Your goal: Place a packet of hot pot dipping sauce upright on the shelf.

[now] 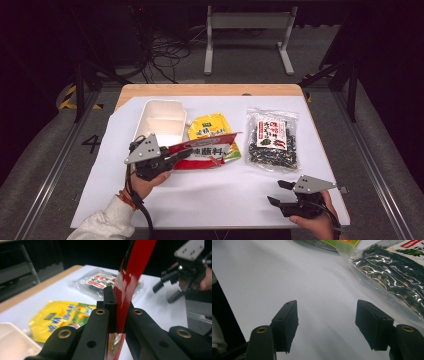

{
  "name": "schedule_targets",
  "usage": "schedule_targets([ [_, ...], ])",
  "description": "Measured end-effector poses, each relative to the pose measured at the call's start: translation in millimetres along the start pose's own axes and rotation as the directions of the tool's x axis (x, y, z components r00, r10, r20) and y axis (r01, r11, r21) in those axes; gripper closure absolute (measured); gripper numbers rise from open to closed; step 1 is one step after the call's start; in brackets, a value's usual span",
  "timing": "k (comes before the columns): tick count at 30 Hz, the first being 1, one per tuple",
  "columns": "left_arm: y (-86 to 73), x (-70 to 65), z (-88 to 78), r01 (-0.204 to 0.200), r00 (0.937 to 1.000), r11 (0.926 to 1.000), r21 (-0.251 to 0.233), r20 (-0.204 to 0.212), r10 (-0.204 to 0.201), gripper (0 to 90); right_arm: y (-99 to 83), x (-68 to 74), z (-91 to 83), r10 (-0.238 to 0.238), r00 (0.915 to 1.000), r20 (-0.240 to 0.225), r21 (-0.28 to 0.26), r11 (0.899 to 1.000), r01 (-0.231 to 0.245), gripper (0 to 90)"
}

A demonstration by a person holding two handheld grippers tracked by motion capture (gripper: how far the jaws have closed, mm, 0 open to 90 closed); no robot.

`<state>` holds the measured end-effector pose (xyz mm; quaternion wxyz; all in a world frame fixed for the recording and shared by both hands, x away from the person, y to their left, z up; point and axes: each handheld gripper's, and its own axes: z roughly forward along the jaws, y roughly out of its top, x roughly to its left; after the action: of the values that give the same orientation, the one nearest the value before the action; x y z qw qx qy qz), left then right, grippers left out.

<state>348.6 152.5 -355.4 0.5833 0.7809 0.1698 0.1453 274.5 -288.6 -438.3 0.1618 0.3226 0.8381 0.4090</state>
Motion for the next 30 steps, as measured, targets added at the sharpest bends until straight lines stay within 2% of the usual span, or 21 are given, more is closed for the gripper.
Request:
schedule_targets([
  [6, 17.3, 25.8, -15.7, -0.032, 0.9980, 0.9994, -0.013, -0.055, 0.032, 89.8, -1.2, -1.1, 5.6, 0.009, 0.9999, -0.008, 0.005, 1.000, -0.009, 32.7],
  [7, 19.8, 30.5, -17.6, -0.028, 0.9973, 0.9995, -0.015, -0.068, 0.027, 89.8, -1.6, -1.5, 6.5, 0.012, 0.9998, -0.015, 0.006, 1.000, -0.012, 32.5],
  [11, 26.4, 49.1, -23.1, -0.040, 0.9933, 0.9992, 0.004, -0.108, 0.040, 89.7, -1.6, -0.9, 8.5, 0.007, 0.9999, -0.013, 0.015, 1.000, -0.007, 32.2],
  [16, 26.4, 72.7, -31.0, -0.022, 0.9888, 0.9997, -0.003, -0.148, 0.022, 89.7, -2.4, -1.7, 9.1, 0.016, 0.9998, -0.014, 0.013, 1.000, -0.016, 31.8],
  [22, 30.5, 103.3, -37.6, -0.024, 0.9814, 0.9997, 0.003, -0.191, 0.025, 89.7, -3.8, -2.0, 11.7, 0.023, 0.9996, -0.016, 0.023, 0.999, -0.022, 31.5],
  [28, 26.0, 132.6, -31.1, -0.010, 0.9741, 0.9994, 0.032, -0.226, 0.017, 89.7, -6.8, -1.7, 11.6, 0.032, 0.9995, -0.006, 0.029, 0.999, -0.032, 31.2],
  [30, 22.8, 140.4, -26.9, -0.003, 0.9742, 0.9993, 0.037, -0.225, 0.011, 89.7, -8.5, -2.3, 10.9, 0.041, 0.9992, -0.002, 0.031, 0.999, -0.041, 31.2],
])
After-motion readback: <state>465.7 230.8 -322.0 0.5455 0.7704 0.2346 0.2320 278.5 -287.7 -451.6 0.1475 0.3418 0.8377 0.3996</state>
